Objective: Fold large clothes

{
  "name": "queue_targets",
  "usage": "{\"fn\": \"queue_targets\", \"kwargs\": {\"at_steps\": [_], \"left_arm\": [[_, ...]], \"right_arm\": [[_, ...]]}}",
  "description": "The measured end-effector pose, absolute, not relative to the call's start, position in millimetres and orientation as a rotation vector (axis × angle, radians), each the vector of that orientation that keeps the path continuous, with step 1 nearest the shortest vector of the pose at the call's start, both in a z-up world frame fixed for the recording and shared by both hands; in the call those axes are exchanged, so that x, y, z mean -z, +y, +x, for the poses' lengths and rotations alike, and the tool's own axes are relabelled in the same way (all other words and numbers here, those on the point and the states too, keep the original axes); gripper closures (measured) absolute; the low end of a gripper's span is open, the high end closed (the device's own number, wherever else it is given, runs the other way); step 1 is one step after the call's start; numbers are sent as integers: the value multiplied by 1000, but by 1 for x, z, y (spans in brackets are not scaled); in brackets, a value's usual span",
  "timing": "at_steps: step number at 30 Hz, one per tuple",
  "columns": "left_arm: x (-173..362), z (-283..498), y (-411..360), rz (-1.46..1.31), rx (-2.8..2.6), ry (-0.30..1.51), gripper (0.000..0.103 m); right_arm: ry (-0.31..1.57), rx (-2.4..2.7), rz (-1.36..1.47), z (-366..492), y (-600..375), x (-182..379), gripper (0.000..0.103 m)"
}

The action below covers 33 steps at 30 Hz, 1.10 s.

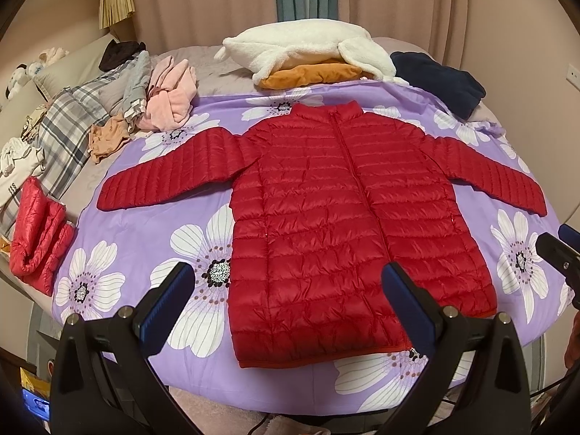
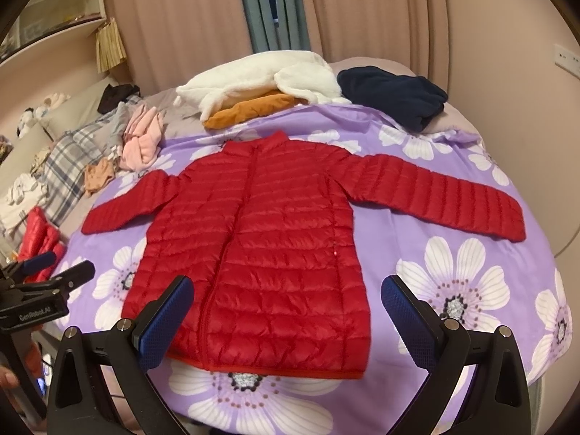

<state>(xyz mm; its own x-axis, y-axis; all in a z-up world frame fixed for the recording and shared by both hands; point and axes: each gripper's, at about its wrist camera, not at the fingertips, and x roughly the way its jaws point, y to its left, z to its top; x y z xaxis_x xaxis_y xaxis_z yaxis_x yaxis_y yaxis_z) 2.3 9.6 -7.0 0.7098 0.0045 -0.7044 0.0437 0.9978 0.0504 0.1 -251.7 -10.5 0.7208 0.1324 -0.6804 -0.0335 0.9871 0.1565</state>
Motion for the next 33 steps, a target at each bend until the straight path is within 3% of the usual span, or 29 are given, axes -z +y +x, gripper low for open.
{"fn": "queue_targets", "kwargs": {"at_steps": [12, 17, 24, 33], "left_arm": [[17, 16, 15, -2, 61, 761, 0], [53, 59, 30, -255, 176, 854, 0], [98, 95, 61, -681, 316, 823, 0], [99, 142, 59, -648, 301, 824, 0]], "right_arm": [[738, -183, 280, 9, -270, 22, 1], [749, -277, 607, 33, -323, 70, 1], [684, -39, 754, 57, -418, 125, 1], [584, 186, 944, 110, -530, 160, 1]]}}
